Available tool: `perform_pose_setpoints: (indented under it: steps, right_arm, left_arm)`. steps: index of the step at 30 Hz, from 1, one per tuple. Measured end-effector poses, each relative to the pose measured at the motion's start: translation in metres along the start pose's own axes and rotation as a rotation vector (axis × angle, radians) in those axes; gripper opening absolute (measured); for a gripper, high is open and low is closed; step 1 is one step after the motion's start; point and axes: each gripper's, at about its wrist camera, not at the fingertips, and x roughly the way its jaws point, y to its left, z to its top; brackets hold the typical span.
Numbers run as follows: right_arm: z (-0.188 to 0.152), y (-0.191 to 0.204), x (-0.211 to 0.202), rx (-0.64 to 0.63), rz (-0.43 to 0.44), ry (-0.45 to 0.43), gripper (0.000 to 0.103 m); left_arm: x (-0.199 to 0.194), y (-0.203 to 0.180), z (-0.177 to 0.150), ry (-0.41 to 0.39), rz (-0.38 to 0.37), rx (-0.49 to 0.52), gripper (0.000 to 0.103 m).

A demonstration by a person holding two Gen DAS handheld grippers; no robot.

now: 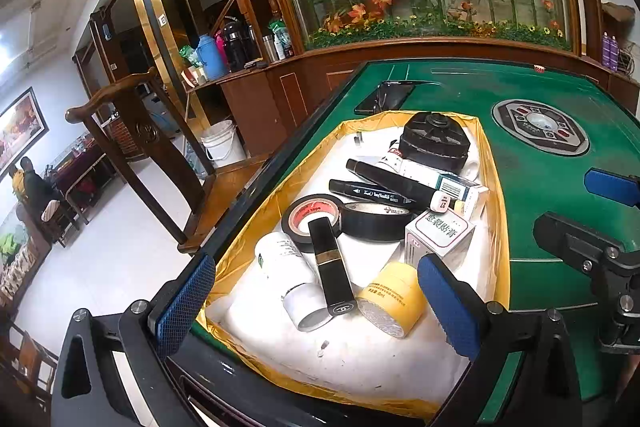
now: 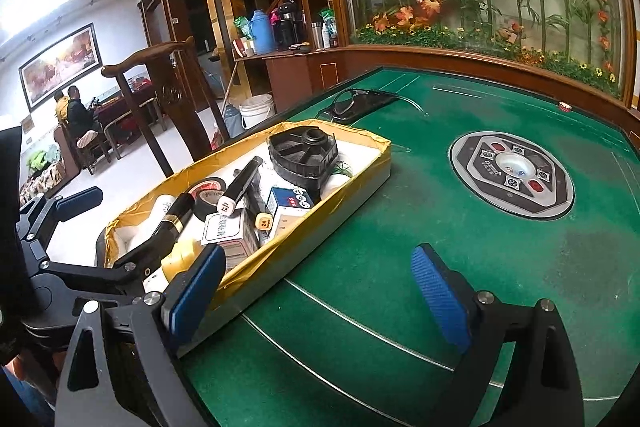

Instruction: Organize rigid objects

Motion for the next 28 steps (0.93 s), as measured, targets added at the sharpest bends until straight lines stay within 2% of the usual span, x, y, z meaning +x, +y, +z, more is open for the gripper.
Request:
perform_pose_setpoints:
  steps: [21,26,28]
  right_arm:
    - [-0.001,0.001,0.003,0.006,0.006,0.009,0.094]
    - [-0.001,0.000,0.003,0.012,0.004,0.004,0.094]
    - [-0.002,-0.001,0.004,0.014,0.000,0.002,0.094]
  left_arm:
    - [0.003,0.001,-0.002,0.005,0.008,0.007,0.102]
    - [-0.004,0.001,-0.002,-0.022,0.036,0.008,0.102]
    - [-0.009,0.001,0.000,-0.034,0.019,0.014,0.102]
